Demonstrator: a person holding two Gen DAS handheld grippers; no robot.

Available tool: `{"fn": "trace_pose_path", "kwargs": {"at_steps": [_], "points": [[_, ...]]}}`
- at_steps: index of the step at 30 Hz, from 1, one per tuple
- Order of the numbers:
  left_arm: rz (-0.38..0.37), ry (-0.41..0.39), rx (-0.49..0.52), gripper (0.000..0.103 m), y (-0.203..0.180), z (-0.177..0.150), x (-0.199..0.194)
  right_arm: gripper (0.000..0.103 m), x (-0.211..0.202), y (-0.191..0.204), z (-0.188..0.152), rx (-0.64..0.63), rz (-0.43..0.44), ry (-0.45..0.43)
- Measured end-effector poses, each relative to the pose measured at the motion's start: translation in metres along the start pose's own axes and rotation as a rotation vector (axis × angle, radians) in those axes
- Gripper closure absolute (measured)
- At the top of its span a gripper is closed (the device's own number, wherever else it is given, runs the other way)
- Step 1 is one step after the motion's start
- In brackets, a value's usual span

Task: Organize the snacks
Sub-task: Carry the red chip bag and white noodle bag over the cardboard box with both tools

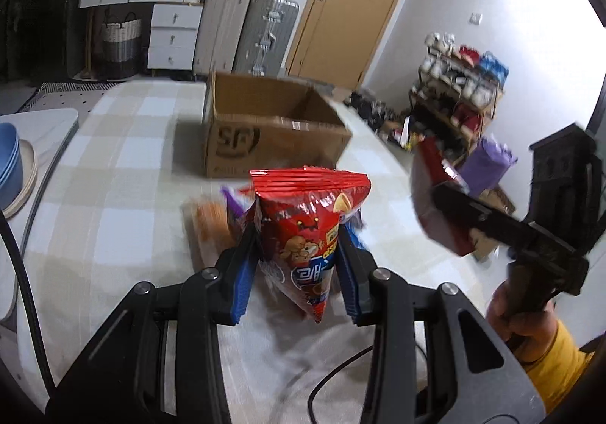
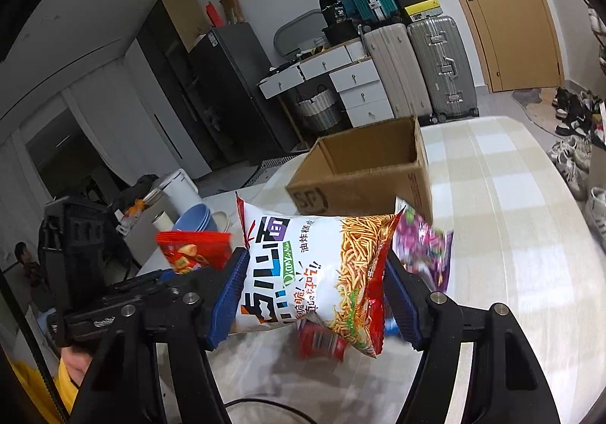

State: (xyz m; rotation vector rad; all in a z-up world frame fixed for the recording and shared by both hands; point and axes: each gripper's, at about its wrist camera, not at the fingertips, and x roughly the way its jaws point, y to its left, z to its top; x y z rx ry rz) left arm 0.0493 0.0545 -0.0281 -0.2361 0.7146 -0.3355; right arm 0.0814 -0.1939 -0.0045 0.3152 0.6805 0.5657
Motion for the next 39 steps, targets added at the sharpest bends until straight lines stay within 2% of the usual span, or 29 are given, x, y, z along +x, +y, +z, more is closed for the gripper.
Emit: {"fn": "trace_pose_path", "kwargs": {"at_steps": [5,10,16,19,22,24,27,34,39], "points": [[-0.01,-0.022,0.006,0.067,0.0,0.046,0.005,0.033,0.02,-0.004,0.047,0.007,0.046,-0.012],[0.014,-0.046,0.052,0.067,-0.004,0.105,0.017,0.033,0.04,-0.007,0.098,0.002,0.061,-0.028],[0.023,-0.003,0.078,0.067,-0.001,0.172,0.067,0.033,0.079,-0.023,0.158,0.026,0.034,-0.022],[0.001,0.044,0.03,0.067,0.009,0.2,0.109,0.033,0.107,-0.034,0.175,0.041,0.009,0.007],[0.0,0.052,0.002,0.067,0.023,0.22,0.146,0.033,0.138,-0.047,0.186,0.079,-0.003,0.041],[0.049,0.067,0.008,0.067,0.03,0.226,0.17,0.033,0.158,-0.054,0.187,0.102,0.004,0.061],[0.046,0.141,-0.018,0.067,0.042,0.23,0.207,0.033,0.184,-0.063,0.18,0.136,0.024,0.096],[0.085,0.213,0.022,0.067,0.051,0.214,0.243,0.033,0.218,-0.086,0.167,0.178,-0.01,0.174],[0.1,0.231,0.035,0.067,0.051,0.199,0.262,0.033,0.229,-0.097,0.16,0.199,-0.027,0.209]]}}
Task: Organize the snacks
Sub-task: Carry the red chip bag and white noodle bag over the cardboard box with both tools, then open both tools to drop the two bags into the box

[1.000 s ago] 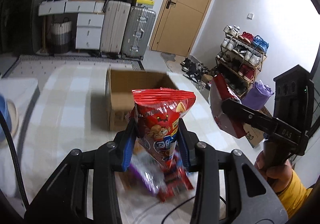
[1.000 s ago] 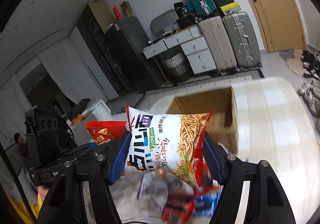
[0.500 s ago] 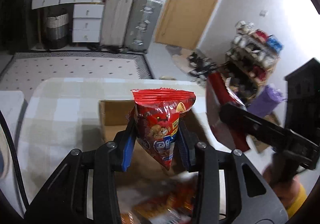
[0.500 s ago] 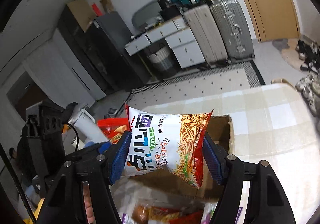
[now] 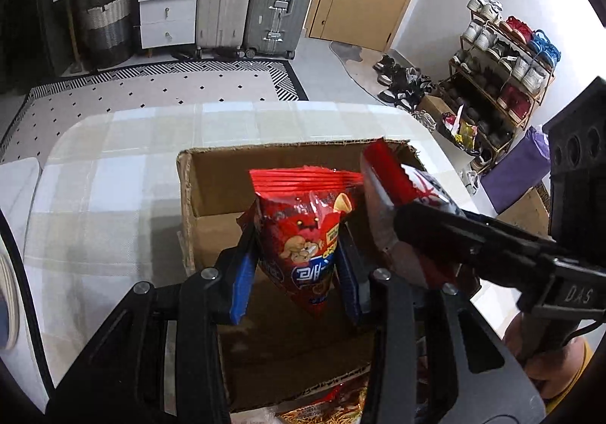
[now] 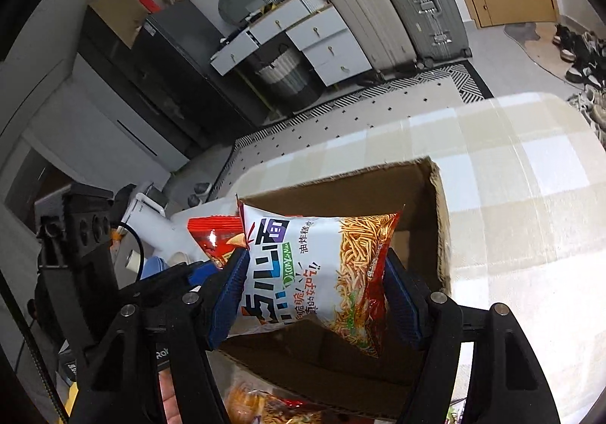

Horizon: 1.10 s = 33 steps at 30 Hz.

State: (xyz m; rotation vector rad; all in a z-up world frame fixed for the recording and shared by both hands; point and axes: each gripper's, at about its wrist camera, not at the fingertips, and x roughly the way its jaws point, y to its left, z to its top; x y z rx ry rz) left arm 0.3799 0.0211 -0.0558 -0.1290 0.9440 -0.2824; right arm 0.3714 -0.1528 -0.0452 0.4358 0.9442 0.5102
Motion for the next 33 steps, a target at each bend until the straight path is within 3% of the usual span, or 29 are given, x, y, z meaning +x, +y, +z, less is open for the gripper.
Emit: {"fn": "trace_pose_path", "kwargs": {"at_steps": [17,28,33], "points": [[0.011,0.045,-0.007,0.066,-0.005,-0.014,0.014,0.028,0.006,0.004,-0.01,-0.045,-0.076,0.003],[0.009,0.063,-0.006,0.057,-0.001,-0.012,0.017,0.028,0.005,0.003,-0.008,-0.048,-0.078,0.004],[0.022,0.056,-0.008,0.049,0.001,-0.013,0.015,0.028,0.006,0.003,-0.008,-0.046,-0.083,0.003]]}}
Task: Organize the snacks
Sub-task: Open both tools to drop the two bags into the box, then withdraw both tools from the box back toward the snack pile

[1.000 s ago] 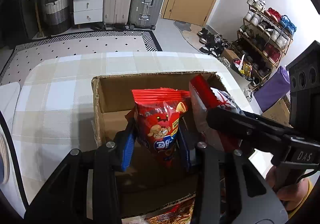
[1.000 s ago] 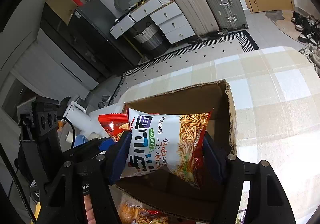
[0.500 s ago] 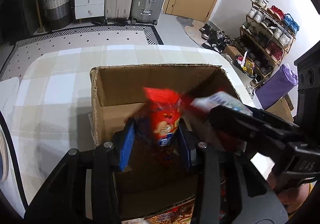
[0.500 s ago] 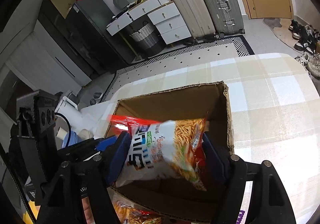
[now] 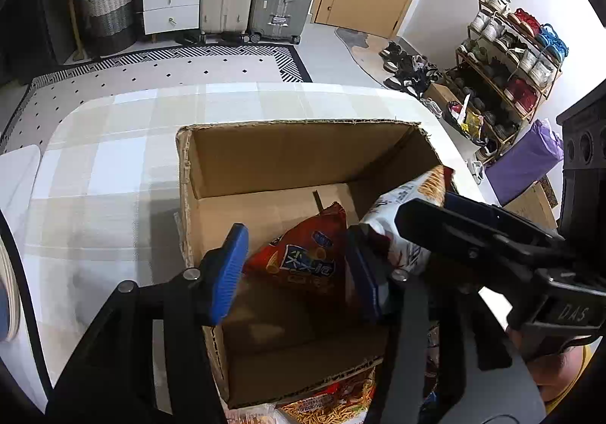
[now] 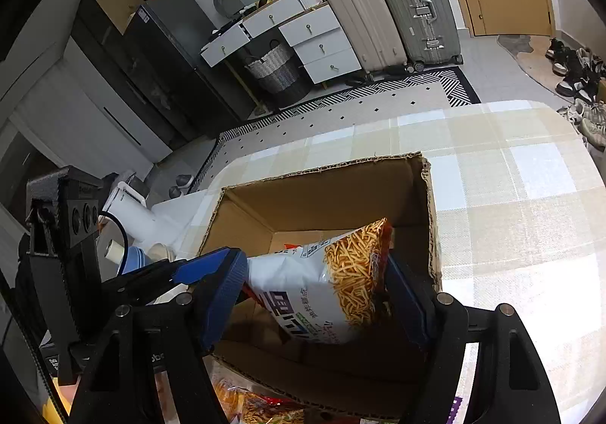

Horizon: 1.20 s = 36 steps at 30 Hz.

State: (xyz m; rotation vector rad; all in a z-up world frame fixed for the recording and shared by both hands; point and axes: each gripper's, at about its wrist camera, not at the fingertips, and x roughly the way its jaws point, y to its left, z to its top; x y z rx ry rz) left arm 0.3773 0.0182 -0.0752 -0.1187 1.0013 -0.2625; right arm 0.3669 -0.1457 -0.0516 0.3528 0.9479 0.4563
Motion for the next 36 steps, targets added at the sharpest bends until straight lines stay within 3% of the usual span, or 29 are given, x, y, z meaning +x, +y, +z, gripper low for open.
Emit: {"fn": "trace_pose_path", "kwargs": {"at_steps": [7,9,11,13,15,27,36], "points": [[-0.01,0.001,0.002,0.047,0.004,-0.004,-0.004,0.027,-0.003,0.003,-0.001,-0.017,-0.026,-0.009],[-0.009,0.0,0.001,0.045,0.004,-0.004,-0.005,0.016,-0.007,0.004,-0.001,-0.022,-0.028,-0.026],[-0.005,-0.004,0.002,0.044,0.004,-0.006,-0.007,0.014,-0.014,0.006,-0.001,-0.032,-0.042,-0.054],[-0.007,-0.012,0.006,0.038,0.002,-0.008,-0.012,0.014,-0.019,0.009,-0.001,-0.043,-0.039,-0.072],[0.008,-0.035,0.004,0.026,0.0,-0.01,-0.02,0.013,-0.026,0.012,0.001,-0.047,-0.028,-0.088],[0.014,-0.101,0.025,0.025,-0.024,-0.025,-0.081,0.013,-0.078,0.033,-0.004,-0.083,0.001,-0.167],[-0.014,-0.154,0.033,0.024,-0.048,-0.05,-0.154,0.01,-0.145,0.069,-0.039,-0.17,0.024,-0.258]]}}
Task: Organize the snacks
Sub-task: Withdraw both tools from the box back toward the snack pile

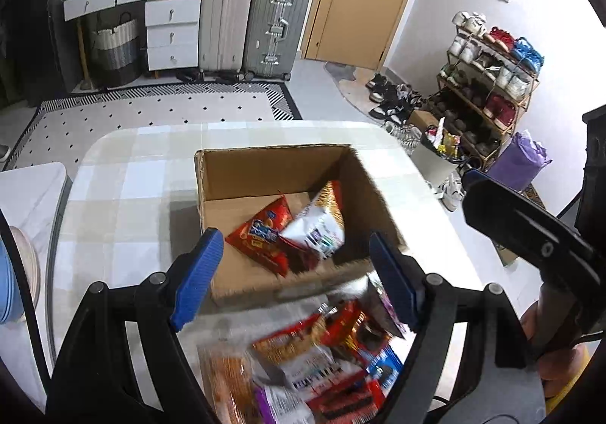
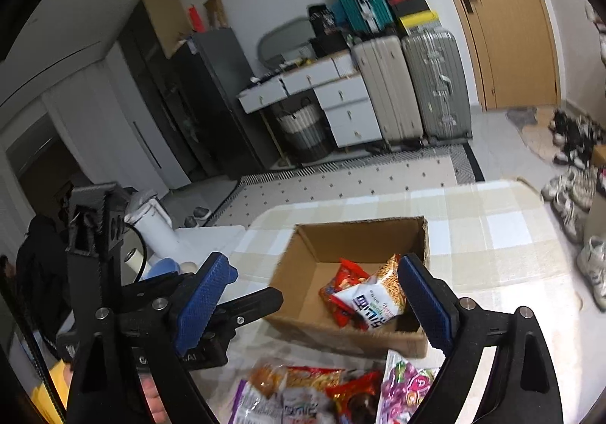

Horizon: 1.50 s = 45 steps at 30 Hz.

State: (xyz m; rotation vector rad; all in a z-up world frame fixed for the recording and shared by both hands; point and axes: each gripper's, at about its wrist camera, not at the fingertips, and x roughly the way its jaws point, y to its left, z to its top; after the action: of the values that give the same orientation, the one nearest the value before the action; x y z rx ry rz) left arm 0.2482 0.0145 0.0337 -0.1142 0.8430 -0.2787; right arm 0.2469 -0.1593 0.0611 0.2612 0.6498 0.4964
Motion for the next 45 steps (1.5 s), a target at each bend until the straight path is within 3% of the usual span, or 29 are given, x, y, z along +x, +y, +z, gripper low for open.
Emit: {"fn": "trace_pose_path", "kwargs": {"at_steps": [5,8,13,17,22,24,26,31,38,45], "points": [[0.019,-0.053,0.048,0.023,-0.021,-0.016,-0.053,0.008,-0.047,0.028,-0.02,-0.1,-0.023,-0.047],[0.035,-0.118,0.059,0.021,-0.037,-0.031,-0.093,0.001,-0.084,0.044,-0.038,-0.15,-0.057,-0.131],[0.064,-0.222,0.106,0.015,-0.068,-0.064,-0.156,0.001,-0.133,0.062,-0.063,-0.197,-0.066,-0.218],[0.055,-0.268,0.094,0.0,-0.081,-0.093,-0.193,0.001,-0.174,0.074,-0.092,-0.235,-0.091,-0.316],[0.049,-0.286,0.055,0.0,-0.085,-0.124,-0.217,0.001,-0.191,0.077,-0.118,-0.225,-0.06,-0.315],[0.056,-0.289,0.049,0.0,-0.087,-0.139,-0.225,0.001,-0.192,0.075,-0.13,-0.209,-0.091,-0.3],[0.084,-0.297,0.045,0.0,-0.085,-0.149,-0.226,0.001,-0.195,0.073,-0.142,-0.193,-0.147,-0.3],[0.11,-0.27,0.05,0.0,-0.079,-0.17,-0.217,0.001,-0.187,0.068,-0.157,-0.2,-0.164,-0.28],[0.169,-0.232,0.035,0.0,-0.055,-0.197,-0.179,0.001,-0.161,0.052,-0.188,-0.159,-0.144,-0.192],[0.152,-0.109,-0.052,0.0,-0.017,-0.22,-0.127,0.001,-0.133,0.036,-0.202,-0.084,-0.081,-0.095]]}}
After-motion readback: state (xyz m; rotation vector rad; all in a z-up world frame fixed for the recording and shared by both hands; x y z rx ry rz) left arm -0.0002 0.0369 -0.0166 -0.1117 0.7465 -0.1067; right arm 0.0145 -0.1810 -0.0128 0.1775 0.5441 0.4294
